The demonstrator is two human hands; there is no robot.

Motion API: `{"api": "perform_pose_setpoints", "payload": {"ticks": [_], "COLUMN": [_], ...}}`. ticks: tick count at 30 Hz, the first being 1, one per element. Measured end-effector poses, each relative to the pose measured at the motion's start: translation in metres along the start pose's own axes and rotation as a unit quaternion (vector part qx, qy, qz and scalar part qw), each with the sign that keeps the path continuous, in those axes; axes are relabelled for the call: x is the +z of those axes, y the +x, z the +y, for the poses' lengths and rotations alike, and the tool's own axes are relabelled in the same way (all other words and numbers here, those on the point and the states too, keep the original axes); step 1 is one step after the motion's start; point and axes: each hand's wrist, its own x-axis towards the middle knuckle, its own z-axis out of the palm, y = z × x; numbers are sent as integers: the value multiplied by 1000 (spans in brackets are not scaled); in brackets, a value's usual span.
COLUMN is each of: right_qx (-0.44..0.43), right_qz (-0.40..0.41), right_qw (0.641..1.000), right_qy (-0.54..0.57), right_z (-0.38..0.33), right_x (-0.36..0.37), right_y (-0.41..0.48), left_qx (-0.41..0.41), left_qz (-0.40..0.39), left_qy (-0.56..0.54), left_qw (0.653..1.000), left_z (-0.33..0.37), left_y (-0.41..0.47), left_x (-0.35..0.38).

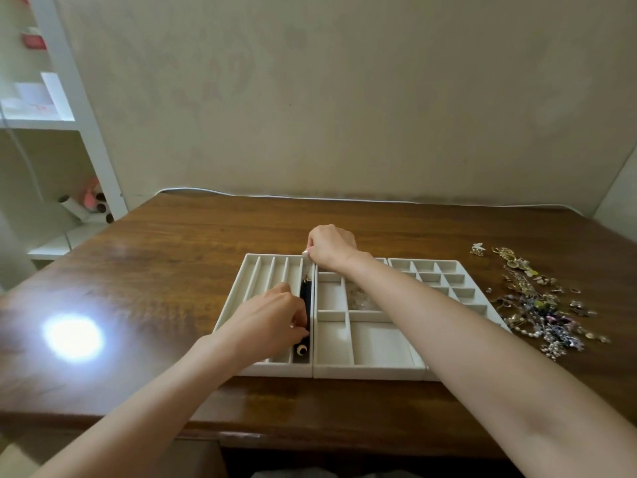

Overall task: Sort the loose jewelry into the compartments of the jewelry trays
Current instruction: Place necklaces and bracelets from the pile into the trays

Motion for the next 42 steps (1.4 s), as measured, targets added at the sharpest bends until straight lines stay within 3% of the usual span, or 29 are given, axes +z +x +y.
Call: {"api": "perform_pose_setpoints", "payload": {"ticks": [4, 9, 21, 36, 42], "right_qx": [1, 5, -23, 96, 161], "right_qz": [-26, 8, 18, 71, -54], "right_qw": [996, 989, 984, 984, 978], "right_qy": [90, 146, 173, 134, 120], "right_z": [10, 16, 60, 193, 233], "right_x": [-3, -6, -30, -74, -92], "right_y": [-5, -9, -53, -134, -161], "left_qx": [4, 8, 37, 194, 233], "left_qz": [-4, -3, 146, 95, 72], "left_qy": [-2, -8, -144, -163, -141], "left_qw": [1000, 1000, 978, 963, 960], "left_z": [0, -1, 22, 119, 143], "left_y": [2, 3, 42, 103, 118], "left_x": [-1, -2, 2, 21, 31]}}
